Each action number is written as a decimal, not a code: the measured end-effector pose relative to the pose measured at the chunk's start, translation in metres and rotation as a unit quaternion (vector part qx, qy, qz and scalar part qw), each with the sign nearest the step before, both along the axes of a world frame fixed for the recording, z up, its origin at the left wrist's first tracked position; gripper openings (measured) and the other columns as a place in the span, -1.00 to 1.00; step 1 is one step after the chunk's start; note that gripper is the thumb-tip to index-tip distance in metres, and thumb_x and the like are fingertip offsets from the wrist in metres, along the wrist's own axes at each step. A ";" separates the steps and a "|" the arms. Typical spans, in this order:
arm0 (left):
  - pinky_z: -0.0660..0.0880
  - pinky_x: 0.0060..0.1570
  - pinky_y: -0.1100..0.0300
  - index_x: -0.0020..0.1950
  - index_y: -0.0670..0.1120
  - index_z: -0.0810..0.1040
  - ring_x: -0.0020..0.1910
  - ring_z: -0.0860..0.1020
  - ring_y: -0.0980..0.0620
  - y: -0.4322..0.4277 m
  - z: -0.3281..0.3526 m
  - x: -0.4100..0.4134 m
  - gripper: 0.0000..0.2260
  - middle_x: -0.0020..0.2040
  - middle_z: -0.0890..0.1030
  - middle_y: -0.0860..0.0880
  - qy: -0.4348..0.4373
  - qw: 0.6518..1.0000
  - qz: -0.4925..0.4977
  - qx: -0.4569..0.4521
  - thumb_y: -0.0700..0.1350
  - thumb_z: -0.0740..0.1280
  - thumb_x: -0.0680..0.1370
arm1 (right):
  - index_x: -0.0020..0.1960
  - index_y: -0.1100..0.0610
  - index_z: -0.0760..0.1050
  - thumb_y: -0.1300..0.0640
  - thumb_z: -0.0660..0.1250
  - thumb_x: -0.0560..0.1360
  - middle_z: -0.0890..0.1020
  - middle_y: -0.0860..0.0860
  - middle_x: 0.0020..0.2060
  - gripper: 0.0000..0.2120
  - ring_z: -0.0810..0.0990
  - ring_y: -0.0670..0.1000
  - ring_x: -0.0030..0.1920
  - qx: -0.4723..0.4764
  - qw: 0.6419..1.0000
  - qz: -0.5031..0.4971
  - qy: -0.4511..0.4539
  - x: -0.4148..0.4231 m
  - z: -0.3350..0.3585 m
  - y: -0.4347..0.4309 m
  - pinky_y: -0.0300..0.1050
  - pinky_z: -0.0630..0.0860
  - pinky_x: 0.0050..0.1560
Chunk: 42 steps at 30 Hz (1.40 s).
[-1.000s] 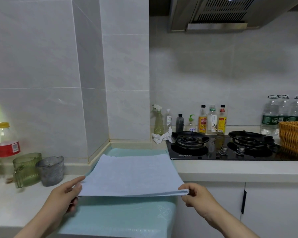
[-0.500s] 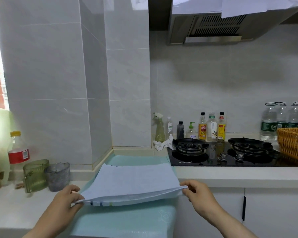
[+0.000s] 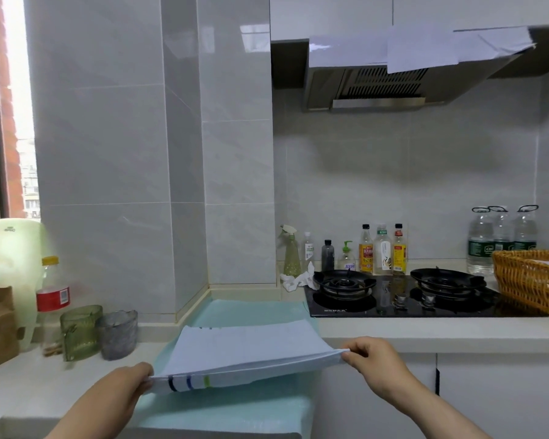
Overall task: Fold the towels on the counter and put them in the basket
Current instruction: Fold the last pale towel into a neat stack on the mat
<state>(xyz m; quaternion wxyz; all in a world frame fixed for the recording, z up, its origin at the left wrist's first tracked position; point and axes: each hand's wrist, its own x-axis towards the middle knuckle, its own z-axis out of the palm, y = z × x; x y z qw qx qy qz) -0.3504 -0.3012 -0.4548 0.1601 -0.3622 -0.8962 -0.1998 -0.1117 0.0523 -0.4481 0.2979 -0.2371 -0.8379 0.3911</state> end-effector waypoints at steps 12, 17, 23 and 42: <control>0.46 -0.22 0.49 -0.30 -0.09 0.70 -0.27 0.60 0.30 -0.040 0.021 0.036 -0.90 -0.26 0.69 0.14 -0.162 0.975 -0.060 0.136 -0.28 0.50 0.37 | -0.27 0.07 0.67 0.30 0.39 0.47 0.73 -0.06 -0.13 -0.78 0.66 -0.11 -0.03 -0.064 0.990 0.099 -0.073 0.051 0.017 -0.009 -0.24 0.55 0.00; 0.50 -0.20 0.20 -0.23 -0.23 0.68 -0.31 0.59 0.04 -0.038 0.029 0.040 -0.93 -0.28 0.67 -0.17 -0.258 0.936 -0.095 0.222 -0.36 0.45 0.42 | -0.18 0.17 0.65 0.33 0.37 0.49 0.67 -0.03 -0.29 -0.86 0.55 -0.08 -0.20 -0.087 0.991 0.103 -0.023 0.049 0.017 0.000 -0.19 0.45 -0.09; 0.50 -0.18 0.06 -0.12 -0.27 0.60 -0.25 0.57 -0.07 -0.010 0.026 0.017 -0.93 -0.26 0.64 -0.23 -0.293 0.905 -0.080 0.299 -0.33 0.32 0.53 | -0.09 0.30 0.59 0.36 0.30 0.53 0.63 0.08 -0.25 -0.90 0.57 -0.03 -0.21 -0.145 0.985 0.079 0.054 0.012 0.013 0.011 -0.20 0.57 -0.14; 0.37 -0.25 0.24 -0.14 -0.04 0.52 -0.17 0.53 0.10 0.091 -0.023 -0.124 -0.88 -0.15 0.58 0.01 -0.242 0.968 0.071 -0.008 -0.07 0.25 0.56 | -0.15 0.13 0.56 0.23 0.20 0.54 0.58 -0.07 -0.20 -0.82 0.51 -0.10 -0.21 -0.007 0.988 -0.037 -0.153 -0.159 -0.041 0.084 -0.26 0.40 -0.27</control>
